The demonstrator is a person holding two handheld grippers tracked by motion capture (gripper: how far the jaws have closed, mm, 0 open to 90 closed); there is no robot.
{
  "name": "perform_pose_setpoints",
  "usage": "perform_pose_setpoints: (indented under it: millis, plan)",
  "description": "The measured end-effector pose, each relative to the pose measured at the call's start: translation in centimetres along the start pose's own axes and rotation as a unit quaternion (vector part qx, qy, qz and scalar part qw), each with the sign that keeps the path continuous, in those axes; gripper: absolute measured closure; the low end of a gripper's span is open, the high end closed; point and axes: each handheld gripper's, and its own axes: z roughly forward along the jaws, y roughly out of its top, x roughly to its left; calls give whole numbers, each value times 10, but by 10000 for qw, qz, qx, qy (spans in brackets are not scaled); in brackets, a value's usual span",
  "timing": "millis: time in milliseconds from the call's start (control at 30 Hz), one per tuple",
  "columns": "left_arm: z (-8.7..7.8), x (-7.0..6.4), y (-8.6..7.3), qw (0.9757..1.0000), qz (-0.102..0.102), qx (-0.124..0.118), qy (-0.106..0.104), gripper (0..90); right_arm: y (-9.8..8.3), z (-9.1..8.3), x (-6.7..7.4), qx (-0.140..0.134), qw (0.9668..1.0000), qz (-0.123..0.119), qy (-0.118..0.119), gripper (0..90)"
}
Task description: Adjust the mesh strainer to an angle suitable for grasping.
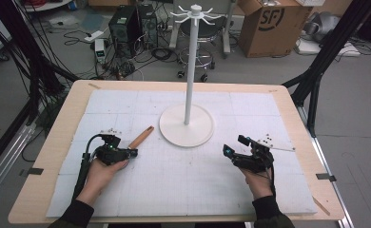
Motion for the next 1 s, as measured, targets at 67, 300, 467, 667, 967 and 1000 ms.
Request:
perform_pose_setpoints:
  millis: [67, 300, 467, 667, 967, 1000]
  plan:
    - [-1, 0, -1, 10000, 26, -15, -45, 900, 0, 0, 0, -4, 10000, -11, 3, 155]
    - [-12, 1, 0, 9962, 40, -603, -621, 669, 0, 2, 1, 14, 10000, -9, 26, 155]
    - [-16, 3, 2, 9938, 31, -874, -685, 473, 0, 3, 1, 13, 10000, -24, 30, 155]
    - [-19, 6, 3, 9934, 69, -942, -648, 382, 0, 4, 1, 17, 10000, -30, 50, 155]
    - [-24, 12, 8, 9933, 9, -1015, -557, 381, 0, 6, 2, 29, 10000, -44, 59, 155]
    - [-24, 14, 9, 9939, 10, -978, -517, 390, 0, 6, 2, 18, 10000, -46, 58, 155]
